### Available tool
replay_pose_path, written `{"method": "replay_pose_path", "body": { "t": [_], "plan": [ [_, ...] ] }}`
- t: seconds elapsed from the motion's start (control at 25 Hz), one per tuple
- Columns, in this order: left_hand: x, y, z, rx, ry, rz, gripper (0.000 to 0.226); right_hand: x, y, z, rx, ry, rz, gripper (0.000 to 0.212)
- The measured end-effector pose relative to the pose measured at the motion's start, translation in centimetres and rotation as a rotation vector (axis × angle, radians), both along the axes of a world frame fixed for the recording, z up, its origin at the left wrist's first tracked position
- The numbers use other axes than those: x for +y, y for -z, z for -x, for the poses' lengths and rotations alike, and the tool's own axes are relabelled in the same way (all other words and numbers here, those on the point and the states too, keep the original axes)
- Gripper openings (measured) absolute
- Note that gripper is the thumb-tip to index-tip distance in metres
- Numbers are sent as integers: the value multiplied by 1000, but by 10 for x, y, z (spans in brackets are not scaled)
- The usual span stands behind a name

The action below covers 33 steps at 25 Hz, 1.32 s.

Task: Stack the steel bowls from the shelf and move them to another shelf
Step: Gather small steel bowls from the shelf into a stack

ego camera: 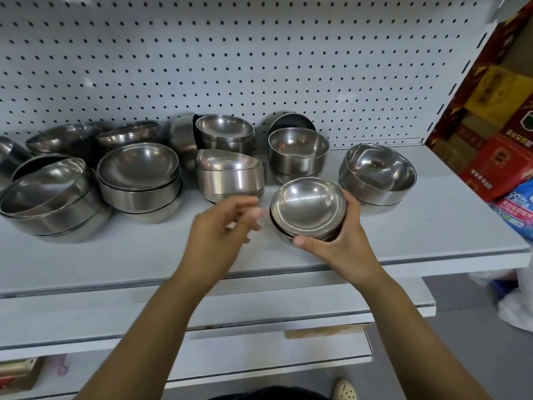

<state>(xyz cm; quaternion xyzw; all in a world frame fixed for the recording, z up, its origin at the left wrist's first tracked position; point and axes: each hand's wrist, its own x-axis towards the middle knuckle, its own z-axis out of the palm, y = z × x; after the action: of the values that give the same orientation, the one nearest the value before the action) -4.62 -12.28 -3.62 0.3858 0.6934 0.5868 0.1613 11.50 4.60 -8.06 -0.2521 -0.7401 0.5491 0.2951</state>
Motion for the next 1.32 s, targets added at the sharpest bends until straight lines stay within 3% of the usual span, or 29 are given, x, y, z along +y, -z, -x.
{"method": "replay_pose_path", "body": {
  "t": [0.12,0.24,0.52,0.68,0.92,1.04,1.24,1.32],
  "plan": [
    [-2,-38,20,155,-151,-129,8,0,2,10,41,45,22,121],
    [20,-70,45,294,-211,-84,12,-1,0,20,65,90,13,117],
    [142,-98,121,544,121,328,37,3,3,19,64,115,2,115],
    [197,-102,134,560,229,528,57,5,4,18,42,109,0,112],
    [240,-94,148,533,276,662,67,9,8,19,28,117,-11,123],
    [248,-88,152,503,293,625,57,9,10,20,33,127,-39,124],
    [250,-87,148,473,364,589,14,10,10,21,31,143,-69,125],
    [249,-87,147,455,400,619,13,10,10,21,24,147,-78,125]
  ]
}}
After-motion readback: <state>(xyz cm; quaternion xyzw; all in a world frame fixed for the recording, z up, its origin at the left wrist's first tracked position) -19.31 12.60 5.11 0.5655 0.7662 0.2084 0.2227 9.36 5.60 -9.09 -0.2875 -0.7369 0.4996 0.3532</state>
